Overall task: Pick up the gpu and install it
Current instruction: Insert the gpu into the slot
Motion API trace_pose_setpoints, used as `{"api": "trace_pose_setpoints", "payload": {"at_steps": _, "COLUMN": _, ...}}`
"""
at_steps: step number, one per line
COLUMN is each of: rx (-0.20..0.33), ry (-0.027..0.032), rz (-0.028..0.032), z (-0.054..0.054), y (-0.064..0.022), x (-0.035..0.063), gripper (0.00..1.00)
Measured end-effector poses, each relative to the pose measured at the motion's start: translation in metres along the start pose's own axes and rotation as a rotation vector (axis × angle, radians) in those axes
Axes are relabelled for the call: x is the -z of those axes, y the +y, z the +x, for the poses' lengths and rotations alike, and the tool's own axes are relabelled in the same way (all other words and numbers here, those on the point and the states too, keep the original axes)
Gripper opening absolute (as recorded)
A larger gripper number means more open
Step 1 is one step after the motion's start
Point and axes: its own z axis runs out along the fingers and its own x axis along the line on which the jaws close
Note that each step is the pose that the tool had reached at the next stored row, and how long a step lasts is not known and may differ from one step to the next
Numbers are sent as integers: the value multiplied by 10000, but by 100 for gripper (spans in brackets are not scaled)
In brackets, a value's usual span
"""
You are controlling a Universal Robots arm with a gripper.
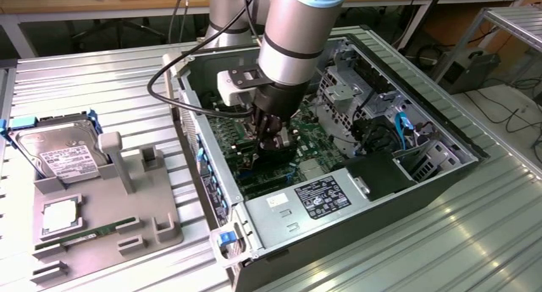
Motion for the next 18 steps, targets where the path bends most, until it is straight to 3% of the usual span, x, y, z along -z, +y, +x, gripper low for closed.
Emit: {"api": "trace_pose_setpoints", "payload": {"at_steps": 18, "rx": 0, "ry": -1, "rz": 3, "z": 1, "y": 4, "x": -29, "gripper": 11}}
